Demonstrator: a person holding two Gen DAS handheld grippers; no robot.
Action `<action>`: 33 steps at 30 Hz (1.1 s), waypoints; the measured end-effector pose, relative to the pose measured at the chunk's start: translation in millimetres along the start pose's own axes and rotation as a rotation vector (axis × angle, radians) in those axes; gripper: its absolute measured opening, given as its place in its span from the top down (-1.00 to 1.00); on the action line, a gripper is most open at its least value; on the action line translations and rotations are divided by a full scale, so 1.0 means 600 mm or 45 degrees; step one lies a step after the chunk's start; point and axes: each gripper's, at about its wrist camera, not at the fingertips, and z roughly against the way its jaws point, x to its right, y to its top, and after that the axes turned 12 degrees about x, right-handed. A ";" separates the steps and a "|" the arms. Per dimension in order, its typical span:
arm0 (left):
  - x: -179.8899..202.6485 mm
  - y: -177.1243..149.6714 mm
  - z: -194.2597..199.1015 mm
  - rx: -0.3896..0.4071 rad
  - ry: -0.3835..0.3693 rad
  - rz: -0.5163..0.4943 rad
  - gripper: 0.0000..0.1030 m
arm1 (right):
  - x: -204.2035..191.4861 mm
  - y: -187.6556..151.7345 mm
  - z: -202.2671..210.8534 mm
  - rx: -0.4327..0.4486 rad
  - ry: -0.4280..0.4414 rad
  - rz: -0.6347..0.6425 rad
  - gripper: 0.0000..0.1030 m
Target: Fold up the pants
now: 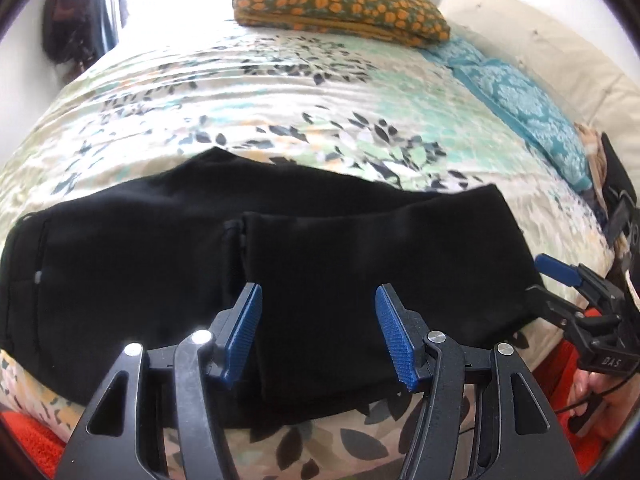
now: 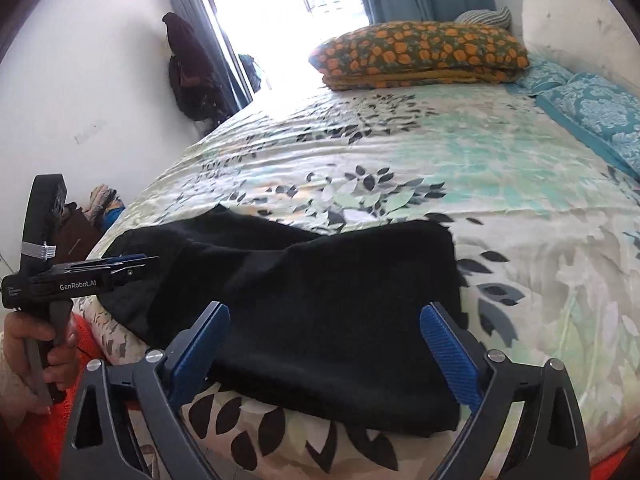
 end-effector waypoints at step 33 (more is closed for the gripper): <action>-0.382 0.008 0.152 0.231 0.338 0.794 -0.41 | -0.004 -0.013 0.026 0.073 -0.090 0.065 -0.83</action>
